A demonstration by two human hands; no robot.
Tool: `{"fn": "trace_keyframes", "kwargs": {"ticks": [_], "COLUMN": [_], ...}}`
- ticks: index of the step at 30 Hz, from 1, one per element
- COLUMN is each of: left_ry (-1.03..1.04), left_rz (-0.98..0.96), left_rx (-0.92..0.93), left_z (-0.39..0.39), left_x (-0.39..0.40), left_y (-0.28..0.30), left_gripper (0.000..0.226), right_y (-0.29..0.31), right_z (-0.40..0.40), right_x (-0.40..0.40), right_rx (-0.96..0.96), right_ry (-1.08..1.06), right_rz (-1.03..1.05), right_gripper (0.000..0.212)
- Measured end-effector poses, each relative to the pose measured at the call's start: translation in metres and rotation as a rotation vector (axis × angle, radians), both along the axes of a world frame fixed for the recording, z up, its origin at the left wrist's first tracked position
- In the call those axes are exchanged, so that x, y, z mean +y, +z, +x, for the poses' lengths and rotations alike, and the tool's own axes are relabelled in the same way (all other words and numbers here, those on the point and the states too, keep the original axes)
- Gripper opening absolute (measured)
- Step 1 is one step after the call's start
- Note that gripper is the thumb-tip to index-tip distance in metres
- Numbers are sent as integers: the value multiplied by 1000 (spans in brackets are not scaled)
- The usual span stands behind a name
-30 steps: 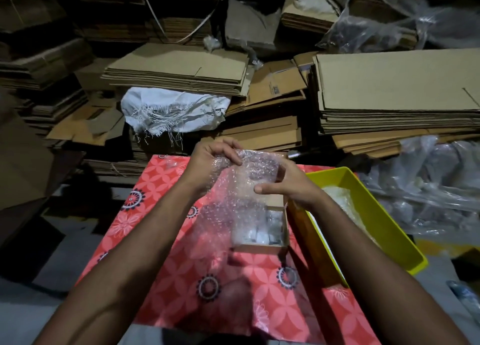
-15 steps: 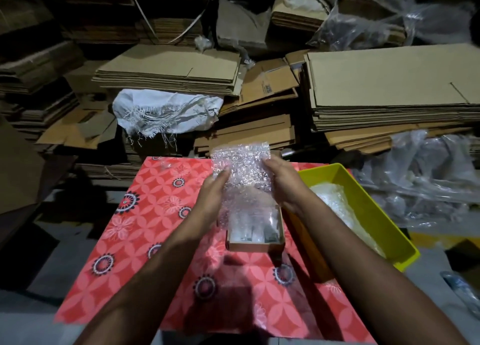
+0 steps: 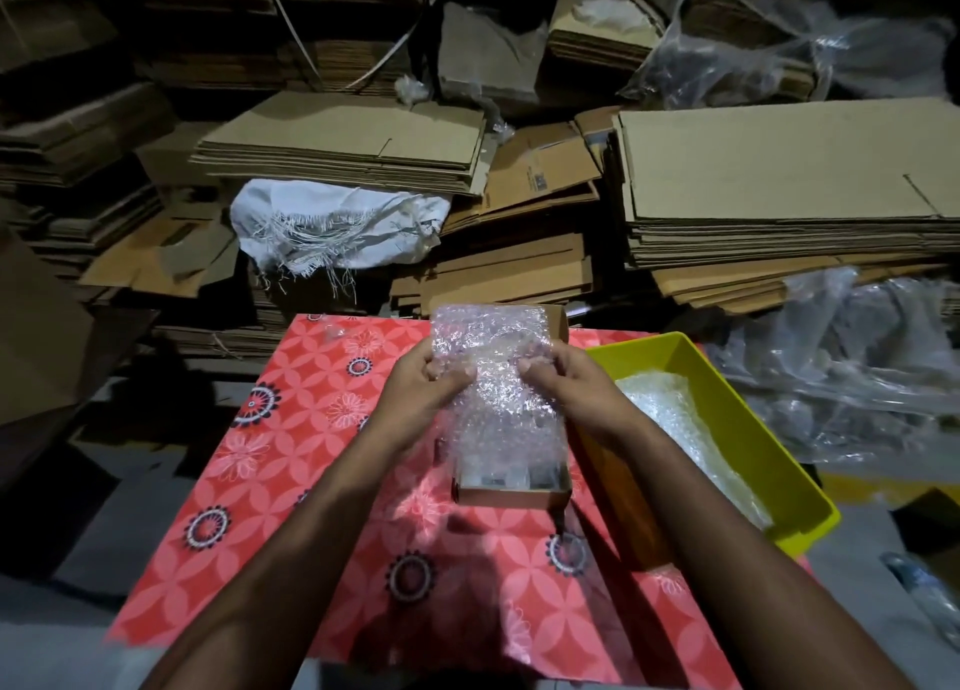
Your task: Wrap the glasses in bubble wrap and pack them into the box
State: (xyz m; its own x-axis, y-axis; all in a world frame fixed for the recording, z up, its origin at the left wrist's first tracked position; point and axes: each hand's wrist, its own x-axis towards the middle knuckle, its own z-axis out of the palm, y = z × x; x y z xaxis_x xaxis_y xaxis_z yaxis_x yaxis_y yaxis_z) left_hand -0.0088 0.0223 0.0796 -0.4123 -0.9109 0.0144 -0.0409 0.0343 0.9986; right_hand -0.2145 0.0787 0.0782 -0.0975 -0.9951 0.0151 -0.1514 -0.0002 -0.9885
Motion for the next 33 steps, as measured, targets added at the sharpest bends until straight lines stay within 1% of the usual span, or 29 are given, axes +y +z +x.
{"fn": "trace_keyframes", "kwargs": {"ticks": [1, 3, 5, 6, 8, 9, 10, 12, 13, 15, 16, 18, 20, 21, 22, 23, 24, 25, 26, 27, 28, 29, 30, 31, 32, 33], "left_ry": [9, 29, 33, 21, -17, -18, -7, 20, 35, 66, 68, 35, -15, -40, -62, -98, -119, -128, -128, -120, -99, -71, -56, -28, -5, 5], "left_rz": [-40, -99, -130, -133, -81, -55, -46, -51, -59, -95, -109, -75, 74, 168, 239, 270, 269, 239, 196, 167, 146, 132, 117, 101, 85, 73], "left_rx": [-18, -20, 2, 22, 64, 75, 80, 103, 95, 42, 35, 75, 206, 253, 268, 242, 176, 124, 83, 54, 39, 37, 50, 60, 63, 58], "left_z": [2, 2, 2, 1, 3, 4, 6, 7, 8, 6, 6, 6, 6, 6, 6, 6, 7, 7, 7, 6, 6, 6, 5, 4, 4, 3], "left_x": [0, 4, 5, 6, 4, 3, 3, 2, 1, 4, 3, 0, 1, 5, 7, 9, 12, 16, 18, 18, 19, 17, 20, 22, 22, 23], "left_y": [0, 8, 15, 19, 17, 14, 14, 13, 12, 15, 14, 11, 6, 6, 2, -1, -5, -6, -6, -9, -9, -12, -12, -12, -15, -17], "left_gripper": [38, 23, 14, 16, 39, 49, 48, 30, 31, 48, 51, 45, 32, 30, 40, 56, 65, 62, 53, 42, 33, 29, 29, 29, 30, 29], "right_y": [1, 2, 6, 6, 7, 6, 6, 10, 12, 13, 12, 9, 8, 8, 7, 6, 4, 0, -3, -5, -7, -8, -10, -12, -16, -22], "right_z": [-2, -7, -7, -7, -7, -7, -6, -3, -2, -4, -5, -6, -6, -6, -7, -9, -9, -9, -9, -9, -9, -9, -9, -10, -12, -13], "right_x": [3, 7, 9, 9, 9, 9, 10, 12, 13, 14, 13, 13, 12, 11, 10, 9, 9, 8, 8, 7, 7, 8, 11, 15, 18, 20], "right_rx": [-25, -61, -53, -57, -75, -82, -93, -148, -162, -159, -147, -119, -91, -79, -57, -29, 2, 21, 15, -43, -154, -307, -437, -494, -467, -393], "right_ry": [60, 162, 182, 157, 56, 12, -16, -19, -13, 2, 15, 20, -13, -44, -77, -98, -120, -140, -168, -195, -212, -207, -173, -129, -56, -10], "right_rz": [19, 39, -22, -57, -118, -135, -137, -132, -130, -134, -137, -156, -184, -197, -210, -215, -223, -223, -211, -183, -125, -45, 49, 137, 213, 254], "right_gripper": [14, 29, 28, 25, 16, 15, 16, 16, 19, 40, 48, 58, 57, 55, 55, 53, 48, 41, 34, 31, 29, 21, 21, 42, 63, 77]}}
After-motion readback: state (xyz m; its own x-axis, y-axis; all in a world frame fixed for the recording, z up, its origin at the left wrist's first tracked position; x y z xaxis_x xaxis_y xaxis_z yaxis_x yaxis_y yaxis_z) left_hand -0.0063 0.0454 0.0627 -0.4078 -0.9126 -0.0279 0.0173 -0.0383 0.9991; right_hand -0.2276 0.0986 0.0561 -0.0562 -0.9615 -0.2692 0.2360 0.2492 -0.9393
